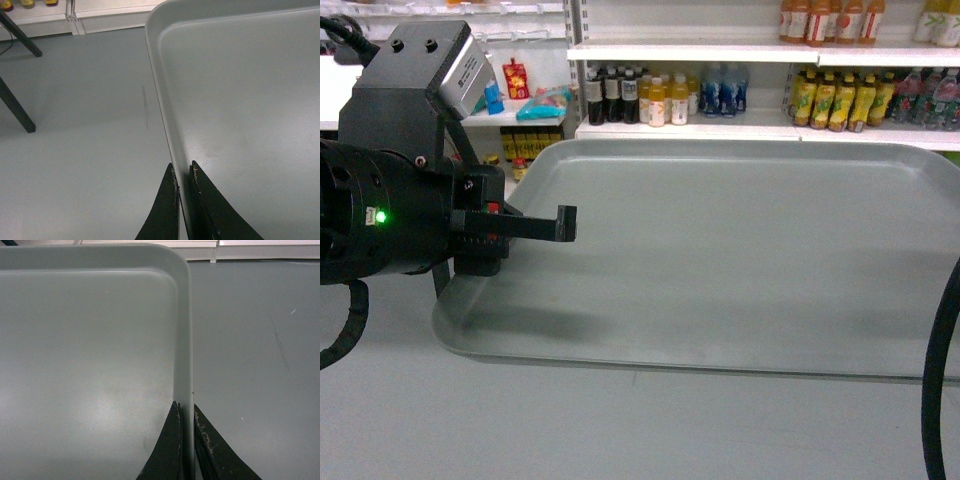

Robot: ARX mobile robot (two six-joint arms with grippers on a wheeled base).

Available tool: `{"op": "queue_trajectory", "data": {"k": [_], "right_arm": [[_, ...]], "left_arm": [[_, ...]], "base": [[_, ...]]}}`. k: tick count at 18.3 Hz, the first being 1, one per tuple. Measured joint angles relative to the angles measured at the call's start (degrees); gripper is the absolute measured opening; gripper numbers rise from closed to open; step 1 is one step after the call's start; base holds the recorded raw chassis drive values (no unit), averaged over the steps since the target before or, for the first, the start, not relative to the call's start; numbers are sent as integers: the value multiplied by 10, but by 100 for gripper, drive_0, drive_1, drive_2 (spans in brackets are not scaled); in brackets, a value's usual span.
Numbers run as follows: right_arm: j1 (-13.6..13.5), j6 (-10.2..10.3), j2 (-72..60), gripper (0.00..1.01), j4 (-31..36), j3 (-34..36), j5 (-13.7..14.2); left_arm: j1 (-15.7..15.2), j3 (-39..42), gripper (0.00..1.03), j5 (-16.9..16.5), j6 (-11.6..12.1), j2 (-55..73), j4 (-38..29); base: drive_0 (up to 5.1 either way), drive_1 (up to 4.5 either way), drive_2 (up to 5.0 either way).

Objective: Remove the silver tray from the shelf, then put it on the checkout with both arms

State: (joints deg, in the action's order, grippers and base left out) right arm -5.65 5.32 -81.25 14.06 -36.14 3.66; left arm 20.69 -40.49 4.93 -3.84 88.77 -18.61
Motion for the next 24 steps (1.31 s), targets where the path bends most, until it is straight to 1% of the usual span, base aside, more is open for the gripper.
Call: {"op": "queue_trajectory", "data": {"k": [13,24], "right_arm": [[0,0,0,3,-2,0,0],[0,0,0,3,-2,0,0]], "left_arm": [[0,0,3,1,0,0,2],[1,0,3,1,0,0,3]], "base": [[2,-416,420],[-501,245,245]]}}
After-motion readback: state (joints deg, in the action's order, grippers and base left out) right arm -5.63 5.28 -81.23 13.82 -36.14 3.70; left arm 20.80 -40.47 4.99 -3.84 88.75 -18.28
